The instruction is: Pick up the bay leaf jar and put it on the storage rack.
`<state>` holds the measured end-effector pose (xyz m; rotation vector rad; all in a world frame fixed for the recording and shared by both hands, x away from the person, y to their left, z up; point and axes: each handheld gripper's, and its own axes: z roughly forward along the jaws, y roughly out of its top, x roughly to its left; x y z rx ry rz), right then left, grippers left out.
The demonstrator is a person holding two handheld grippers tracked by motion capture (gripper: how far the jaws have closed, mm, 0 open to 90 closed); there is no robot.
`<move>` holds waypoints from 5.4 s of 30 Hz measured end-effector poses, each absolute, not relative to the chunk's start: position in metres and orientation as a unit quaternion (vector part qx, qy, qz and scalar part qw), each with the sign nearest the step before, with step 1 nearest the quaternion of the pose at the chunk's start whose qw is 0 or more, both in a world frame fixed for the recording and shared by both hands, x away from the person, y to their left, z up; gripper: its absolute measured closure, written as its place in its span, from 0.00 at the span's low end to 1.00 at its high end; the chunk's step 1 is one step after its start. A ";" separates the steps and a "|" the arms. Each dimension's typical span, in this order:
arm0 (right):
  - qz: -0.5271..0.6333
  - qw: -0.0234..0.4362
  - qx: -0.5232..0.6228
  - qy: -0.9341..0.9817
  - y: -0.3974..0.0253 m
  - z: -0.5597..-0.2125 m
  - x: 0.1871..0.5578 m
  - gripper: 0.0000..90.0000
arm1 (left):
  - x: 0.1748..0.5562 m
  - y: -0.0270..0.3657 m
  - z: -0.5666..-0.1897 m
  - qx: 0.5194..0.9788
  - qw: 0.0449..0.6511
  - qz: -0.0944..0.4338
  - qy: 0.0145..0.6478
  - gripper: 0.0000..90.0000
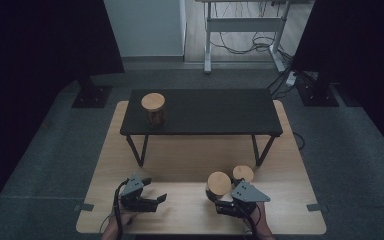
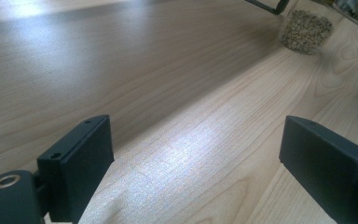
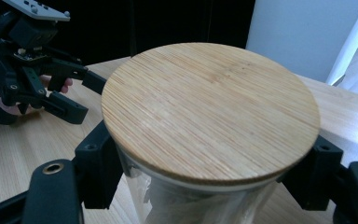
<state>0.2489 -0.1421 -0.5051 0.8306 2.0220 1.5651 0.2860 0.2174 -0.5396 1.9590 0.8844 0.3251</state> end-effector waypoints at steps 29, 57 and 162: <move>0.574 0.233 0.288 0.730 -0.144 -0.483 0.254 0.28 | 0.286 0.217 -0.539 0.797 0.467 0.133 0.361 0.10; 0.578 0.236 0.279 0.729 -0.145 -0.469 0.256 0.28 | 0.286 0.218 -0.539 0.797 0.467 0.133 0.360 0.10; 0.609 0.258 0.254 0.706 -0.139 -0.389 0.301 0.28 | 0.285 0.219 -0.539 0.796 0.468 0.135 0.359 0.10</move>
